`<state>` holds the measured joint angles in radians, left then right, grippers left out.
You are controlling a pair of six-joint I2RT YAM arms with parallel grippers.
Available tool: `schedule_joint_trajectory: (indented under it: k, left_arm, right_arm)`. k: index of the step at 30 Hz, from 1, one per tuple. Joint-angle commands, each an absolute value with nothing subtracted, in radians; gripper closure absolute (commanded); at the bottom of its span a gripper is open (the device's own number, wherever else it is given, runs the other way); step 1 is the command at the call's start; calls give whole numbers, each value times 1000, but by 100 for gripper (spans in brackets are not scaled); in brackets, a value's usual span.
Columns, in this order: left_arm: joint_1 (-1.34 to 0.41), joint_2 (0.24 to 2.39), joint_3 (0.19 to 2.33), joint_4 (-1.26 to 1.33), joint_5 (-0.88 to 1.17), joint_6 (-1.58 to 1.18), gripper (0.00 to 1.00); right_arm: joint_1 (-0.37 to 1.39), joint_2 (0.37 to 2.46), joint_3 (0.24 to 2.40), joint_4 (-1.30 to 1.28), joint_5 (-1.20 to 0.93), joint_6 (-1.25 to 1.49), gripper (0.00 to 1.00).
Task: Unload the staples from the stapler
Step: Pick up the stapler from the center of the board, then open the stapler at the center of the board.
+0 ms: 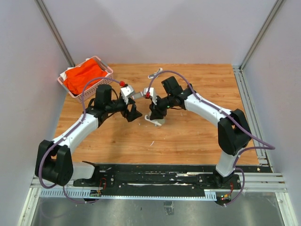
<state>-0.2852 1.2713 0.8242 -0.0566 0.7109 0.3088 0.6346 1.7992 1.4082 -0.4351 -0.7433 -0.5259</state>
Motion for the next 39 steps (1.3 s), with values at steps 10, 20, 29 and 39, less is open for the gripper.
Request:
schedule_joint_trajectory:
  k: [10, 20, 29, 39]
  left_arm:
    - [-415, 1362, 892, -19, 761, 328, 13]
    - [-446, 1389, 919, -70, 758, 357, 29]
    - [-447, 1369, 905, -139, 784, 426, 30]
    - [-448, 1365, 896, -103, 784, 390, 42]
  right_arm:
    - [597, 1691, 1334, -312, -908, -540, 90]
    - [596, 1668, 1315, -310, -934, -552, 90]
    - [591, 1660, 1299, -321, -956, -600, 90]
    - [593, 1669, 1307, -351, -996, -622, 89]
